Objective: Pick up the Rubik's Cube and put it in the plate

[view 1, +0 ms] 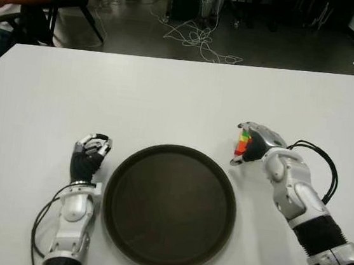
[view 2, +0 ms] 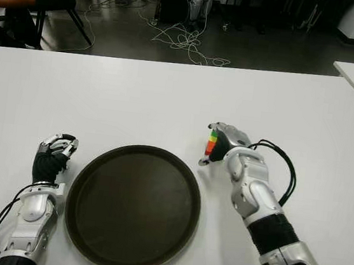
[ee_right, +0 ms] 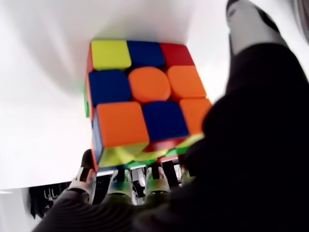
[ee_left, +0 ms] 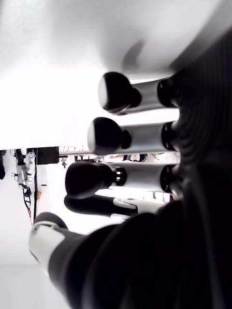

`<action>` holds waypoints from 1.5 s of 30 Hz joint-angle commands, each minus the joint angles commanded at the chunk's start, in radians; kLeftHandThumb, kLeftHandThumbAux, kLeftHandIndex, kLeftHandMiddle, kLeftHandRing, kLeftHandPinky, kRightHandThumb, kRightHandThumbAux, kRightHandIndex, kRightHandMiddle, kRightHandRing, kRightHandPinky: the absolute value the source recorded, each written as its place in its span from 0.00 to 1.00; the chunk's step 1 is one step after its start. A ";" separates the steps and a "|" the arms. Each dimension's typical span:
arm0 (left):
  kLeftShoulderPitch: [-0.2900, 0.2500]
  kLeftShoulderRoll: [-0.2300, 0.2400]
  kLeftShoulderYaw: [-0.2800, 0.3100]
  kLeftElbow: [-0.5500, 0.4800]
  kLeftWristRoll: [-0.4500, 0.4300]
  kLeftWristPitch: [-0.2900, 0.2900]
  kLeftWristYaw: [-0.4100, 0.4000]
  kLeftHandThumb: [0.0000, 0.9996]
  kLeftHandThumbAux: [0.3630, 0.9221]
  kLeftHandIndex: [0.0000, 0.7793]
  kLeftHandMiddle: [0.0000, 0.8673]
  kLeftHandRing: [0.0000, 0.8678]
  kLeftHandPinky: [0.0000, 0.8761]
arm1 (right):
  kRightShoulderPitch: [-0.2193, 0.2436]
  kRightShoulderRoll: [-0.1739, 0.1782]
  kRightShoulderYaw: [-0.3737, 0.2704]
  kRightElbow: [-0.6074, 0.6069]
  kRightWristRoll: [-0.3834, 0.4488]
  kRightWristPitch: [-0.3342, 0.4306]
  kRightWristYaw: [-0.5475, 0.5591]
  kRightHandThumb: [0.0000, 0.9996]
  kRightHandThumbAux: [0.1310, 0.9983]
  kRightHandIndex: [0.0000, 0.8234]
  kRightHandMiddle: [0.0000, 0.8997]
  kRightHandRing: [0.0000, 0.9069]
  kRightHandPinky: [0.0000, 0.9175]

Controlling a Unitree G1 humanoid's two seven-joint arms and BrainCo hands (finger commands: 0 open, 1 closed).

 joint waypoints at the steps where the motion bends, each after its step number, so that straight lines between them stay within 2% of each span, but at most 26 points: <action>1: 0.000 0.000 0.000 0.001 0.000 -0.001 0.000 0.72 0.60 0.57 0.93 0.96 0.95 | 0.002 0.001 0.001 -0.004 -0.001 0.006 0.004 0.00 0.76 0.00 0.00 0.00 0.00; 25: 0.000 0.009 -0.004 0.002 0.013 0.001 0.007 0.72 0.60 0.57 0.93 0.96 0.95 | 0.043 0.004 -0.011 -0.038 0.014 0.036 -0.004 0.00 0.78 0.00 0.00 0.00 0.01; 37: 0.003 0.004 -0.005 -0.010 0.016 0.013 0.015 0.72 0.61 0.57 0.93 0.96 0.95 | 0.044 0.001 -0.009 -0.046 0.016 0.048 0.002 0.00 0.80 0.00 0.00 0.00 0.01; 45: 0.001 0.007 -0.004 -0.003 0.016 -0.001 0.014 0.72 0.60 0.57 0.93 0.96 0.95 | 0.051 0.002 -0.013 -0.057 0.018 0.050 -0.005 0.00 0.79 0.00 0.02 0.02 0.03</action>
